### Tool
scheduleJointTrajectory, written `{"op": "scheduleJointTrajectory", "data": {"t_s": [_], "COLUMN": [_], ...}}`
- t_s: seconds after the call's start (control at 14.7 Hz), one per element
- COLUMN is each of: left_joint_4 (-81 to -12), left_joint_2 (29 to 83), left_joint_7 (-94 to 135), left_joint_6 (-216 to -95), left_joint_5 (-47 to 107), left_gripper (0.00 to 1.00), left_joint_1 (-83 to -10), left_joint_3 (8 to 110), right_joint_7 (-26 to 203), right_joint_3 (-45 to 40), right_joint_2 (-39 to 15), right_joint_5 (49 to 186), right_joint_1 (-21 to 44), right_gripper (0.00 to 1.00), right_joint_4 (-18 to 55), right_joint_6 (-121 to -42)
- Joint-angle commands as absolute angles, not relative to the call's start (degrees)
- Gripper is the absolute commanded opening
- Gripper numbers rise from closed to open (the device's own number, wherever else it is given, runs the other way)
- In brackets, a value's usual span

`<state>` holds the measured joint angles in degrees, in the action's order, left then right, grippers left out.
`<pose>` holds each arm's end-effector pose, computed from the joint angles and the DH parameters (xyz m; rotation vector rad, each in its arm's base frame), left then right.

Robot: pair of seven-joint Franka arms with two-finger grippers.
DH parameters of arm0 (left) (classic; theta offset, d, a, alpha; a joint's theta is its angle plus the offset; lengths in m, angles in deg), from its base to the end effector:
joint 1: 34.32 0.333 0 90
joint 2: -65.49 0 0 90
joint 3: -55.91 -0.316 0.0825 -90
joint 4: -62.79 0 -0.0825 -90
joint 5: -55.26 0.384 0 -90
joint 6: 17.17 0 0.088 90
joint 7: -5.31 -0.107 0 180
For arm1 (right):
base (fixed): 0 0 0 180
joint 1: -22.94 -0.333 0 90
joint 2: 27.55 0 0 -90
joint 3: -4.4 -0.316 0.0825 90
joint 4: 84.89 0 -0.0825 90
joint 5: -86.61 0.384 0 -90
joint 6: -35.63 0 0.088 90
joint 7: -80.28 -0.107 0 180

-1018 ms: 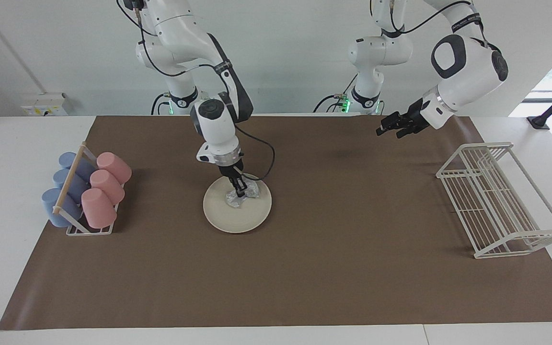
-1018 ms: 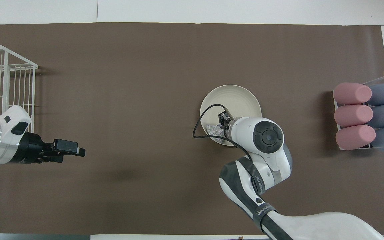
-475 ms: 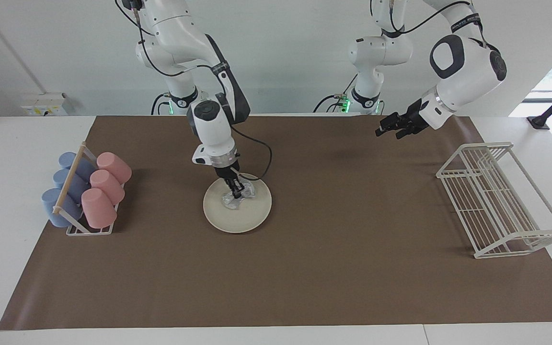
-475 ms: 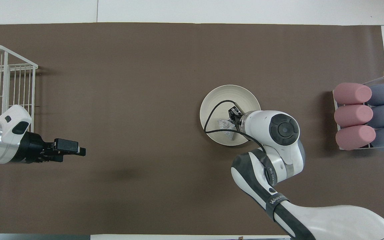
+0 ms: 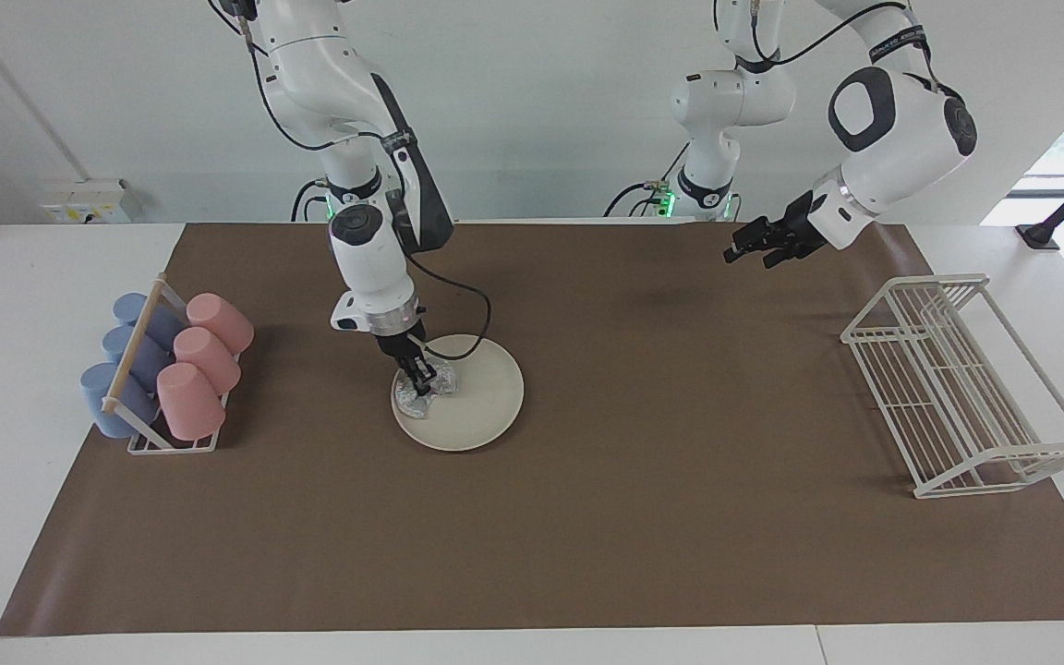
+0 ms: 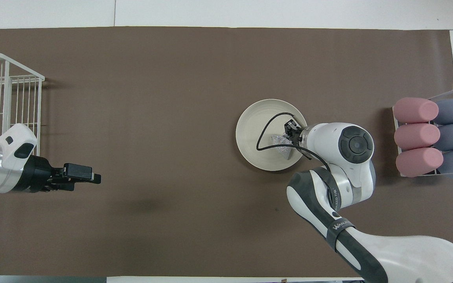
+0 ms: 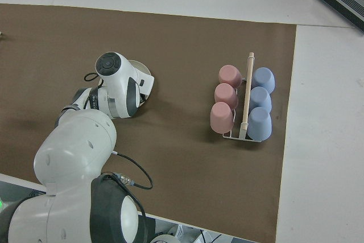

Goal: Wipe plate with sponge
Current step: 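Rub the sponge around the plate surface with the right gripper, then lift the sponge off the plate toward the left gripper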

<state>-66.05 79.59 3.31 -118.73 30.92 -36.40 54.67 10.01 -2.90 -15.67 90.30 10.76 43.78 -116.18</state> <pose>0.4503 -0.0422 0.4568 2.7109 0.1143 -0.3079 0.5294 0.1849 0.2942 -2.6310 1.3456 -0.1429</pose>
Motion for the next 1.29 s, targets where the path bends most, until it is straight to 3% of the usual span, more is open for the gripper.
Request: {"op": "scheduleJointTrajectory", "data": {"t_s": [0.0, 0.41, 0.61, 1.02, 1.22], "left_joint_4": [-65.4, -64.8, -64.4, -63.2, -63.1], "left_joint_2": [79.1, 79.1, 79.1, 79.1, 79.2], "left_joint_7": [4.5, 4.5, 4.6, 4.6, 10.2], "left_joint_6": [-119.4, -119.3, -119.3, -119.0, -118.7], "left_joint_5": [32.1, 32.1, 32.1, 32.1, 30.0], "left_gripper": [1.00, 1.00, 1.00, 1.00, 1.00], "left_joint_1": [-37.3, -37.4, -37.5, -37.7, -37.7], "left_joint_3": [54.3, 54.5, 54.6, 54.9, 55.1], "right_joint_7": [0.3, -8.6, -12.0, -25.7, -30.3], "right_joint_3": [-3.3, -3.2, -3.3, -4.3, -4.3], "right_joint_2": [-14.6, -14.8, -15.1, -15.3, -16.2], "right_joint_5": [90.7, 90.6, 90.7, 90.7, 90.7], "right_joint_1": [5.7, 1.4, 1.3, -1.5, -3.7], "right_gripper": [0.00, 0.00, 0.00, 0.00, 0.00], "right_joint_4": [45.4, 45.0, 40.6, 22.2, 17.0], "right_joint_6": [-117.5, -117.6, -115.6, -93.7, -87.3]}}
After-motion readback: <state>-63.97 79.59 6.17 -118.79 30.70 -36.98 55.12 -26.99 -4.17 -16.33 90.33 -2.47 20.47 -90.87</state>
